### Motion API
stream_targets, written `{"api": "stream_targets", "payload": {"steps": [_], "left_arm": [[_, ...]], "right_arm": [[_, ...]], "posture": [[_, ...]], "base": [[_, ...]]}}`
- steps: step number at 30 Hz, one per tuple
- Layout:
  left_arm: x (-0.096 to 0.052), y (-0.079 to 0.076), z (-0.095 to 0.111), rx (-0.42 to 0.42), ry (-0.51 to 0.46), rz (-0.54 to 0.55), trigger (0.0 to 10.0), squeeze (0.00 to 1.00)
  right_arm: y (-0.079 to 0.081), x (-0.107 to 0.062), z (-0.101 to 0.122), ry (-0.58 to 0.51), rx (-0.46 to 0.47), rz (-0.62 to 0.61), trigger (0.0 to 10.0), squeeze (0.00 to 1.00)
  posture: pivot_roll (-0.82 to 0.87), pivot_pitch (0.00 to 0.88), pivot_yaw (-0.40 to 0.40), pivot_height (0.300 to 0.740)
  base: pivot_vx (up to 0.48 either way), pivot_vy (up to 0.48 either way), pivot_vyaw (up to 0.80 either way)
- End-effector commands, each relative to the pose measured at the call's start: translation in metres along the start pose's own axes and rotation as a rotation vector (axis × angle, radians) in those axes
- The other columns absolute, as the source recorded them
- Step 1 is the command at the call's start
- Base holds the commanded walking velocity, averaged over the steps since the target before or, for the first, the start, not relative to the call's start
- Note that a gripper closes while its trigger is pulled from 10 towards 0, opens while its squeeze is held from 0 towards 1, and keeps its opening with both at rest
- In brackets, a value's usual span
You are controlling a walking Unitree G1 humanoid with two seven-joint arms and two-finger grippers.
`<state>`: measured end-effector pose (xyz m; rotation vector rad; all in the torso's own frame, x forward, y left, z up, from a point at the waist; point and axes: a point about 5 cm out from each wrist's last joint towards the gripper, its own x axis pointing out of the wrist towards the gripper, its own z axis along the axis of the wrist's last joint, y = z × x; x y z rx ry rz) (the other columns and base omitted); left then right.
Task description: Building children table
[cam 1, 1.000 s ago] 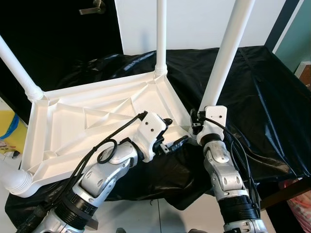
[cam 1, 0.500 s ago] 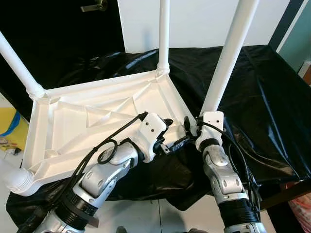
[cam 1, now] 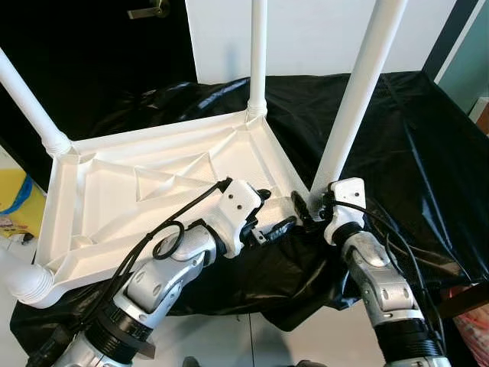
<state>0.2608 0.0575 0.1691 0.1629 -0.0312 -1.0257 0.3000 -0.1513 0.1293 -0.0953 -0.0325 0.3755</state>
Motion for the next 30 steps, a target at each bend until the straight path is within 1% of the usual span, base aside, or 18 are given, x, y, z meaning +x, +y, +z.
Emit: {"api": "stream_targets", "payload": {"steps": [1,2,4,5,7,11,12,18,19,20,21,22,23,30], "left_arm": [[-0.002,-0.010,-0.003,-0.009,0.017,-0.160,10.0,0.00],[-0.002,-0.012,-0.004,-0.010,0.021,-0.168,10.0,0.00],[-0.003,-0.015,-0.008,-0.010,0.030,-0.181,10.0,0.00],[-0.003,-0.015,-0.008,-0.010,0.030,-0.181,10.0,0.00],[-0.003,-0.018,-0.011,-0.010,0.039,-0.194,10.0,0.00],[-0.003,-0.020,-0.012,-0.010,0.043,-0.199,10.0,0.00],[-0.002,-0.021,-0.015,-0.013,0.047,-0.194,10.0,0.00],[-0.001,-0.018,-0.020,-0.026,0.048,-0.162,10.0,0.00],[-0.001,-0.018,-0.022,-0.030,0.052,-0.155,10.0,0.00],[-0.001,-0.018,-0.022,-0.030,0.052,-0.155,10.0,0.00],[-0.002,-0.018,-0.023,-0.030,0.056,-0.150,10.0,0.00],[-0.002,-0.018,-0.023,-0.030,0.056,-0.150,10.0,0.00],[-0.003,-0.018,-0.024,-0.029,0.058,-0.149,10.0,0.00],[-0.004,-0.019,-0.023,-0.028,0.061,-0.150,10.0,0.00]], "right_arm": [[-0.004,0.001,0.001,-0.008,0.002,0.059,10.0,0.00],[-0.008,0.002,0.003,-0.006,-0.009,0.117,10.0,0.00],[-0.011,0.004,0.007,-0.010,-0.046,0.208,10.0,0.00],[-0.011,0.004,0.007,-0.010,-0.046,0.208,10.0,0.00],[-0.014,0.007,0.009,-0.001,-0.069,0.263,10.0,0.00],[-0.016,0.009,0.009,0.008,-0.081,0.284,10.0,0.00],[-0.020,0.016,0.010,0.017,-0.103,0.321,10.0,0.00],[-0.024,0.026,0.010,0.032,-0.123,0.370,10.0,0.00],[-0.024,0.029,0.010,0.036,-0.128,0.381,4.6,0.00],[-0.024,0.029,0.010,0.036,-0.128,0.381,4.6,0.00],[-0.025,0.031,0.008,0.041,-0.129,0.388,4.3,0.00],[-0.025,0.031,0.008,0.041,-0.129,0.388,4.3,0.00],[-0.025,0.033,0.007,0.044,-0.125,0.394,0.0,0.00],[-0.029,0.036,0.002,0.063,-0.124,0.399,0.0,0.00]], "posture": [[-0.04,0.069,-0.002,0.740],[-0.04,0.069,-0.004,0.740],[-0.04,0.069,-0.004,0.740],[-0.04,0.069,-0.004,0.740],[-0.04,0.069,-0.008,0.740],[-0.04,0.067,-0.008,0.740],[-0.04,0.066,-0.008,0.740],[-0.02,0.063,-0.009,0.740],[-0.02,0.062,-0.007,0.740],[-0.02,0.062,-0.007,0.740],[-0.01,0.061,-0.002,0.740],[-0.01,0.061,-0.002,0.740],[-0.01,0.061,0.002,0.740],[0.00,0.058,0.016,0.740]], "base": [[0.000,0.000,0.00],[0.000,0.000,0.00],[0.000,0.000,0.00],[0.000,0.000,0.00],[0.000,0.000,0.00],[0.000,0.000,0.00],[0.000,0.000,0.00],[0.000,0.000,0.00],[0.000,0.000,0.00],[0.000,0.000,0.00],[0.000,0.000,0.00],[0.000,0.000,0.00],[0.000,0.000,0.00],[0.000,0.000,0.00]]}}
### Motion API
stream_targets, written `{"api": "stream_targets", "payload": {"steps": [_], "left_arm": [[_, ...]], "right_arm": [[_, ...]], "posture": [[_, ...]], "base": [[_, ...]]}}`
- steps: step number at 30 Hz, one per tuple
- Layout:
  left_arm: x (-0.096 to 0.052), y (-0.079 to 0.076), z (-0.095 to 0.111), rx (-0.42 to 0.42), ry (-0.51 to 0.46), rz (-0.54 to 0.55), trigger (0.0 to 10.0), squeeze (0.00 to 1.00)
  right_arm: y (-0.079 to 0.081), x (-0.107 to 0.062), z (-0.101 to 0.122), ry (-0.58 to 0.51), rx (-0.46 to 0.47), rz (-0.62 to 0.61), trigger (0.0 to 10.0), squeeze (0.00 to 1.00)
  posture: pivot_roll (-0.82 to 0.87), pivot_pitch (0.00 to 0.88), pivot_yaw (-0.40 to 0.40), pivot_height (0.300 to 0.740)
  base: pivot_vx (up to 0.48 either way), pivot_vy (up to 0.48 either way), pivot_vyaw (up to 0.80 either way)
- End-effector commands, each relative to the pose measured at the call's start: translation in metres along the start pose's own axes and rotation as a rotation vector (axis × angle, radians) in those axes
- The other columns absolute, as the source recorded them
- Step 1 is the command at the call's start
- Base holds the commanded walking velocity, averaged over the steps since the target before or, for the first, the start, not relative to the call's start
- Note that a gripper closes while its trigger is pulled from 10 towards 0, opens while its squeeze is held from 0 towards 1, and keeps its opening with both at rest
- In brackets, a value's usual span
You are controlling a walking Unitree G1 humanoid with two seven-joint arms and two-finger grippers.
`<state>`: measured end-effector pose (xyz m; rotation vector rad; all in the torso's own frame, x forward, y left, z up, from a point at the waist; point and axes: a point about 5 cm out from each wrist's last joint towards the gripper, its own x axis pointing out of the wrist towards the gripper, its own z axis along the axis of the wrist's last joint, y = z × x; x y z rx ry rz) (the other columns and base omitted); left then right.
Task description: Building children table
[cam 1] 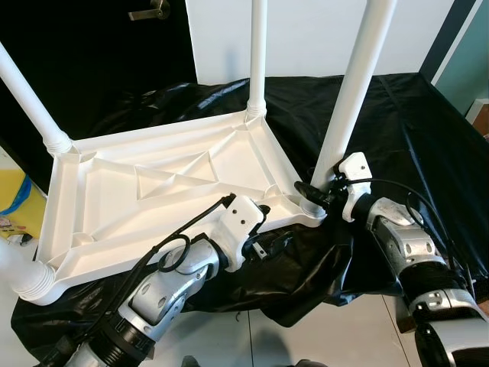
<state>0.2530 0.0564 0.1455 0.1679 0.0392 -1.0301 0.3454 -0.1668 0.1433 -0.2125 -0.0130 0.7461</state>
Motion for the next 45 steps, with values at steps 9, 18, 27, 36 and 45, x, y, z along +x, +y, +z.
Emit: {"api": "stream_targets", "payload": {"steps": [9,18,27,36,45], "left_arm": [[-0.003,-0.003,0.001,0.020,0.003,-0.137,10.0,0.00],[-0.005,0.004,0.003,0.030,-0.003,-0.107,10.0,0.00],[-0.009,0.009,0.003,0.037,0.007,-0.092,10.0,0.00],[-0.009,0.009,0.003,0.037,0.008,-0.098,10.0,0.00],[-0.007,0.008,0.004,0.037,-0.001,-0.098,10.0,0.00]], "right_arm": [[-0.003,-0.001,-0.012,0.073,-0.002,-0.062,10.0,0.00],[0.001,-0.001,-0.015,0.050,0.012,-0.238,10.0,0.00],[0.015,0.000,-0.020,0.024,0.171,-0.551,10.0,0.00],[0.035,0.002,-0.019,0.035,0.179,-0.771,10.0,0.00],[0.052,0.006,-0.015,0.029,0.208,-0.834,10.0,0.00]], "posture": [[-0.01,0.057,0.018,0.740],[-0.02,0.065,0.013,0.740],[-0.02,0.064,0.011,0.740],[-0.01,0.052,0.004,0.740],[-0.01,0.047,0.003,0.740]], "base": [[0.000,0.000,0.00],[0.000,0.000,0.00],[0.000,0.000,0.00],[0.000,0.000,0.00],[0.000,0.000,0.00]]}}
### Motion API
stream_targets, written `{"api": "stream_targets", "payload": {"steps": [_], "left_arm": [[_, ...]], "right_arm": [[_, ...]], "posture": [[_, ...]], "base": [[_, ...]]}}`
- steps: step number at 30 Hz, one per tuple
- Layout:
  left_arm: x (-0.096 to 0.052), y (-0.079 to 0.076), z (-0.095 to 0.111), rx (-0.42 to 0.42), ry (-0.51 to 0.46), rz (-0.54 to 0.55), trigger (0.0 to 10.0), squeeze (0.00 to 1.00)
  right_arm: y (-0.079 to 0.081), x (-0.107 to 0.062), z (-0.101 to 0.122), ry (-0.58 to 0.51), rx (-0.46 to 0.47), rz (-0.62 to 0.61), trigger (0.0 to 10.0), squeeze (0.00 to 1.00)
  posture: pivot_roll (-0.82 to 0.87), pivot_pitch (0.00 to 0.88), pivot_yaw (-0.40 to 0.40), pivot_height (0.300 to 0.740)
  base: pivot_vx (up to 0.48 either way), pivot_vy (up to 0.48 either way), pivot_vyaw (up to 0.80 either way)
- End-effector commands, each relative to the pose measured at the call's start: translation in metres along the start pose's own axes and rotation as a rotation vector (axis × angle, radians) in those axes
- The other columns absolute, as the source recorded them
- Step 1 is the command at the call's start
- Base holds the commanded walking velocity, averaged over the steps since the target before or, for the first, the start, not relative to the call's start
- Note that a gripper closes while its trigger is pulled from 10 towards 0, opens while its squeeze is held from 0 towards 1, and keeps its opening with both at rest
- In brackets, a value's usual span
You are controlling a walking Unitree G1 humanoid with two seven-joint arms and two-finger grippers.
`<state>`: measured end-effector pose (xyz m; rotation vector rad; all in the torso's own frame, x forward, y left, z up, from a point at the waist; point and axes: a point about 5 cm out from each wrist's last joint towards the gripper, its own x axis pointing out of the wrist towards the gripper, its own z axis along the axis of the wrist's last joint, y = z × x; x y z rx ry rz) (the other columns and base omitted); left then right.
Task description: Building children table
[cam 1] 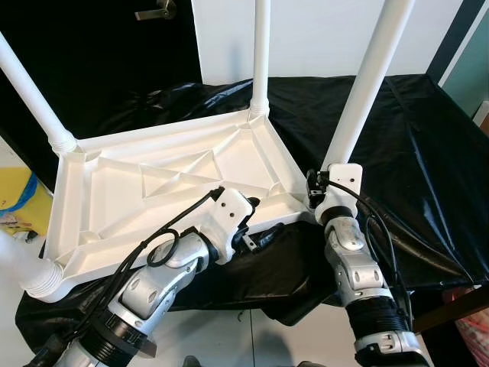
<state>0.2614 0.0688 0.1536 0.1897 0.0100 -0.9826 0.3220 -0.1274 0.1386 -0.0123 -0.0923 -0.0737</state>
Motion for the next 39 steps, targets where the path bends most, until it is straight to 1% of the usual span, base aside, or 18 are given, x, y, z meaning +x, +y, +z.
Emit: {"api": "stream_targets", "payload": {"steps": [1,4,5,11,13,16,18,21,22,23,24,26,30,32,33,35,36,39], "left_arm": [[0.000,-0.007,-0.002,0.006,0.007,-0.150,10.0,0.00],[-0.001,-0.007,-0.002,0.005,0.007,-0.152,10.0,0.00],[-0.001,-0.007,-0.002,0.005,0.007,-0.152,10.0,0.00],[-0.002,-0.006,-0.001,0.006,0.007,-0.147,10.0,0.00],[-0.002,-0.006,-0.001,0.005,0.006,-0.147,10.0,0.00],[-0.002,-0.006,0.000,0.006,0.005,-0.146,10.0,0.00],[-0.007,0.002,0.000,0.019,0.011,-0.117,10.0,0.00],[-0.009,0.006,0.001,0.026,0.014,-0.103,10.0,0.00],[-0.013,0.015,0.001,0.036,0.020,-0.074,10.0,0.00],[-0.018,0.023,0.002,0.046,0.026,-0.049,10.0,0.00],[-0.018,0.023,0.002,0.046,0.026,-0.049,10.0,0.00],[-0.024,0.033,0.003,0.056,0.035,-0.023,10.0,0.00],[-0.027,0.036,0.003,0.062,0.041,-0.018,10.0,0.00],[-0.032,0.043,0.003,0.076,0.057,-0.008,10.0,0.00],[-0.032,0.043,0.003,0.076,0.057,-0.008,10.0,0.00],[-0.035,0.048,0.004,0.087,0.067,-0.001,10.0,0.00],[-0.035,0.048,0.004,0.087,0.067,-0.001,10.0,0.00],[-0.038,0.054,0.005,0.101,0.080,0.007,10.0,0.00]], "right_arm": [[0.000,-0.008,-0.019,0.088,0.011,-0.007,10.0,0.00],[0.000,-0.008,-0.017,0.077,0.015,0.000,10.0,0.01],[0.001,-0.009,-0.014,0.065,0.016,0.009,10.0,1.00],[0.001,-0.012,-0.007,0.019,0.021,0.036,10.0,1.00],[0.001,-0.015,-0.002,-0.002,0.057,0.070,10.0,1.00],[-0.001,-0.018,0.000,-0.017,0.061,0.082,10.0,1.00],[-0.006,-0.029,0.002,-0.032,0.045,0.104,10.0,1.00],[-0.007,-0.033,0.002,-0.033,0.039,0.116,10.0,1.00],[-0.009,-0.039,0.002,-0.026,0.030,0.138,10.0,0.00],[-0.012,-0.044,0.001,-0.016,0.031,0.150,10.0,0.00],[-0.012,-0.044,0.001,-0.016,0.031,0.150,10.0,0.00],[-0.016,-0.053,-0.001,-0.002,0.024,0.162,10.0,0.00],[-0.018,-0.057,-0.001,0.009,0.023,0.167,10.0,0.00],[-0.015,-0.072,-0.005,0.062,0.013,0.276,10.0,0.00],[-0.015,-0.072,-0.005,0.062,0.013,0.276,10.0,0.00],[-0.010,-0.081,-0.007,0.100,0.022,0.369,10.0,0.00],[-0.010,-0.081,-0.007,0.100,0.022,0.369,10.0,0.00],[-0.003,-0.083,-0.009,0.131,0.028,0.445,10.0,0.00]], "posture": [[-0.01,0.045,0.002,0.740],[-0.01,0.046,0.003,0.740],[-0.01,0.046,0.003,0.740],[-0.01,0.047,0.003,0.740],[-0.02,0.050,0.003,0.740],[-0.02,0.053,0.002,0.740],[-0.02,0.067,-0.001,0.740],[-0.02,0.067,-0.001,0.740],[-0.03,0.074,-0.004,0.740],[-0.03,0.086,-0.004,0.740],[-0.03,0.086,-0.004,0.740],[-0.03,0.093,-0.001,0.740],[-0.03,0.095,0.001,0.740],[-0.05,0.106,0.018,0.740],[-0.05,0.106,0.018,0.740],[-0.05,0.111,0.027,0.740],[-0.05,0.111,0.027,0.740],[-0.05,0.117,0.032,0.740]], "base": [[0.000,0.000,0.00],[0.000,0.000,0.00],[0.000,0.000,0.00],[0.000,0.000,0.00],[0.000,0.000,0.00],[0.000,0.000,0.00],[0.000,0.000,0.00],[0.000,0.000,0.00],[0.000,0.000,0.00],[0.000,0.000,0.00],[0.000,0.000,0.00],[0.000,0.000,0.00],[0.000,0.000,0.00],[0.000,0.000,0.00],[0.000,0.000,0.00],[0.000,0.000,0.00],[0.000,0.000,0.00],[0.000,0.000,0.00]]}}
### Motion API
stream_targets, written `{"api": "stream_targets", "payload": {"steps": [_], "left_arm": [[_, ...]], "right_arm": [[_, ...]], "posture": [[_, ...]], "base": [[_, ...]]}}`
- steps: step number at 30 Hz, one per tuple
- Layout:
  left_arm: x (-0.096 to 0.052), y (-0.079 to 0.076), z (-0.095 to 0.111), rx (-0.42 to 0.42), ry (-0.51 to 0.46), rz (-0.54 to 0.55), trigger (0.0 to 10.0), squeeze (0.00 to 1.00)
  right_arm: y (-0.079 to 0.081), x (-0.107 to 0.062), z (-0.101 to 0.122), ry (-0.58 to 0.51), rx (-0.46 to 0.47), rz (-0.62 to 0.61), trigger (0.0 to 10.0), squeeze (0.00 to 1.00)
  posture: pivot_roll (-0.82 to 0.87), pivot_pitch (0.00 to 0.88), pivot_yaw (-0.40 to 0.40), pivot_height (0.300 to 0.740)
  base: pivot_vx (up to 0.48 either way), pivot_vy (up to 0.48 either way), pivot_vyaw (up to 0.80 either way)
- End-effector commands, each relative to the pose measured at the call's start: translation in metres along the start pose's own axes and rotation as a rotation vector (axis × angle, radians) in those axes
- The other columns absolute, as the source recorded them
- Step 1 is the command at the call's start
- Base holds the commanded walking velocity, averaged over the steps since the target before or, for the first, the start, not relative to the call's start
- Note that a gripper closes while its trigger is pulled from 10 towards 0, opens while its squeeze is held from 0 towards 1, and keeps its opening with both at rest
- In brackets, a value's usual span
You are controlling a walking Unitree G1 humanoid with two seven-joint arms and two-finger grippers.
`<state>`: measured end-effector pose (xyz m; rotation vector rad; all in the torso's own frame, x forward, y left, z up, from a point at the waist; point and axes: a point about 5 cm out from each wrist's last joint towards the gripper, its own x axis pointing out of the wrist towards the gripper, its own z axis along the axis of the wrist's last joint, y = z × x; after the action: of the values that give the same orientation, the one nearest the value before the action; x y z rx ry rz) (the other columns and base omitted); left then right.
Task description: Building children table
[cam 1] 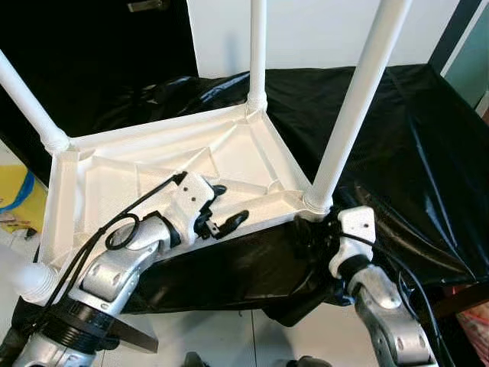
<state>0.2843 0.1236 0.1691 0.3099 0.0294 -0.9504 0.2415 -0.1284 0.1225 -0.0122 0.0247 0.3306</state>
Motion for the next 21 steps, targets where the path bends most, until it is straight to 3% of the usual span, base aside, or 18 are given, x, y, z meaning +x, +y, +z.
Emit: {"api": "stream_targets", "payload": {"steps": [1,8,11,20,21], "left_arm": [[-0.006,0.006,0.000,0.019,0.015,-0.014,10.0,0.00],[-0.015,0.013,-0.002,0.034,0.038,-0.006,10.0,0.00],[-0.020,0.012,-0.004,0.041,0.055,-0.005,10.0,0.00],[-0.022,0.010,-0.005,0.042,0.062,-0.016,10.0,0.00],[-0.022,0.006,-0.007,0.032,0.065,-0.022,10.0,0.00]], "right_arm": [[0.008,0.001,-0.001,0.027,0.028,0.066,10.0,0.00],[0.019,0.009,0.000,0.013,0.039,0.141,10.0,0.00],[0.025,0.024,0.008,-0.033,0.052,0.169,10.0,0.00],[0.025,0.046,0.020,-0.091,0.082,0.140,10.0,0.00],[0.018,0.052,0.020,-0.109,0.096,0.092,10.0,0.00]], "posture": [[-0.04,0.118,0.033,0.740],[-0.02,0.122,0.035,0.740],[-0.02,0.122,0.036,0.740],[0.01,0.119,0.034,0.740],[0.01,0.117,0.037,0.740]], "base": [[0.000,0.000,0.00],[0.000,0.000,0.00],[0.000,0.000,0.00],[0.000,0.000,0.00],[0.000,0.000,0.00]]}}
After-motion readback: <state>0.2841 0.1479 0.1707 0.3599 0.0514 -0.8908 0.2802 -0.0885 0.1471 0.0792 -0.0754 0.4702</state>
